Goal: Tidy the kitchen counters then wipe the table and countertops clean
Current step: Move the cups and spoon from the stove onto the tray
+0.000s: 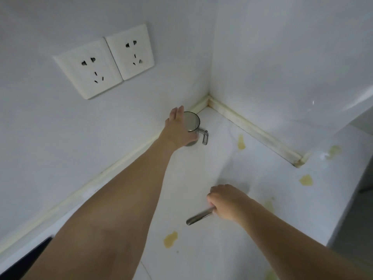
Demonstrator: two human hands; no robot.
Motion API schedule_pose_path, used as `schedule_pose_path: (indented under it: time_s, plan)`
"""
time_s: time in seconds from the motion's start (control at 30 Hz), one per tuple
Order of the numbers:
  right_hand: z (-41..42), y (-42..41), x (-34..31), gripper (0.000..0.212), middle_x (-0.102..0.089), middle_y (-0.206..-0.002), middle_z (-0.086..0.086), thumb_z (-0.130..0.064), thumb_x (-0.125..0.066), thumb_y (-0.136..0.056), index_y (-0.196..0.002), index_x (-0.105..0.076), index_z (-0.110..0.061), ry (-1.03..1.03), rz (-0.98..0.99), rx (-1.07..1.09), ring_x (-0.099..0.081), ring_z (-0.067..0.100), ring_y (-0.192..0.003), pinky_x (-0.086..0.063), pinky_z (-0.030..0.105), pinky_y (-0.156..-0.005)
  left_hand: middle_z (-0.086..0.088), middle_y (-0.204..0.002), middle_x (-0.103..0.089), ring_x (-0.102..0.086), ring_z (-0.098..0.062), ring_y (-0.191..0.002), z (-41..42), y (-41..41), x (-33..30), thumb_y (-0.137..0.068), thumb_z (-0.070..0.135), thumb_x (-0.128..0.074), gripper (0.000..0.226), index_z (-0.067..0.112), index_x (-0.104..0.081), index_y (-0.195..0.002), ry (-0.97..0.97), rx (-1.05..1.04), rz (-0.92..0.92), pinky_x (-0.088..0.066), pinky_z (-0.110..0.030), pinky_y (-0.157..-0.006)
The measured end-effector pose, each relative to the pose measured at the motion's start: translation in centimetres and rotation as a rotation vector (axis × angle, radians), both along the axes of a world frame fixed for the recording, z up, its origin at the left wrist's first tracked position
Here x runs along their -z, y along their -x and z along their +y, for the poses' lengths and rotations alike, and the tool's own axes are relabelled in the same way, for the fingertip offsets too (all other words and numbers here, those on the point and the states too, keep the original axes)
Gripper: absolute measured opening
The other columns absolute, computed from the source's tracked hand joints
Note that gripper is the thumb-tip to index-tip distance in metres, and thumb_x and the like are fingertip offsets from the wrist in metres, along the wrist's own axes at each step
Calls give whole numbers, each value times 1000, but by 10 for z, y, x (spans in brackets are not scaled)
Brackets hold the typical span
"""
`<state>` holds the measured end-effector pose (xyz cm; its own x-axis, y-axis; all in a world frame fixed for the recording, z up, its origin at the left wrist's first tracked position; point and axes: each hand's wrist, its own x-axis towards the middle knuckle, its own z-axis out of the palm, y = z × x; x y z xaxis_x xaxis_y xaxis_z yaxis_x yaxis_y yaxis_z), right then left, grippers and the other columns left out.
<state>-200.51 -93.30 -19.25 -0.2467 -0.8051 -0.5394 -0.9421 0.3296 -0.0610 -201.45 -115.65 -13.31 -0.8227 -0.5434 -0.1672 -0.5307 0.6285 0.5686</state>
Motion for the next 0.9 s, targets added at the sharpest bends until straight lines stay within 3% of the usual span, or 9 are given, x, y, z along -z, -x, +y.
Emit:
schedule_pose_path:
  time_s: [0.3,0.47,0.63,0.8,0.9]
  plan:
    - [-7,-2,0,22,-61,-110,9,-8,-48,-91,-110,-61,-11,-52,71,-214,-57,29,-104,-41,36,-88,-3,-148,-26,-28,-27,-133,6,2,18,-77,41,-73,99,13,-17,-153,96,-89,29,-38,-37,-102]
    - [-4,-7,-14,19,-64,-107,11,-6,-50,-91,-106,-61,-8,-59,90,-229,-61,31,-100,-44,36,-82,4,-147,-25,-26,-19,-134,28,-51,17,-76,44,-75,98,18,-19,-153,54,-170,70,-42,-35,-99]
    - [11,-28,-55,24,-60,-111,9,-6,-45,-93,-114,-56,-11,-18,112,-190,-58,28,-105,-35,32,-74,7,-149,-25,-24,-17,-136,71,-137,1,-77,44,-74,97,21,-19,-153,66,-323,117,-41,-36,-98]
    - [37,-60,-104,27,-58,-104,1,0,-46,-90,-106,-60,-17,225,187,-383,-53,23,-102,-40,33,-82,4,-150,-26,-25,-19,-137,110,-226,-33,-78,42,-74,96,18,-21,-153,80,-488,149,-37,-31,-97]
    - [52,-90,-134,25,-59,-74,-4,0,-73,-64,-76,-65,-20,466,246,-552,-59,19,-72,-45,29,-62,4,-150,-26,-26,-20,-137,137,-287,-59,-78,41,-74,95,18,-21,-153,112,-594,199,-33,-27,-94]
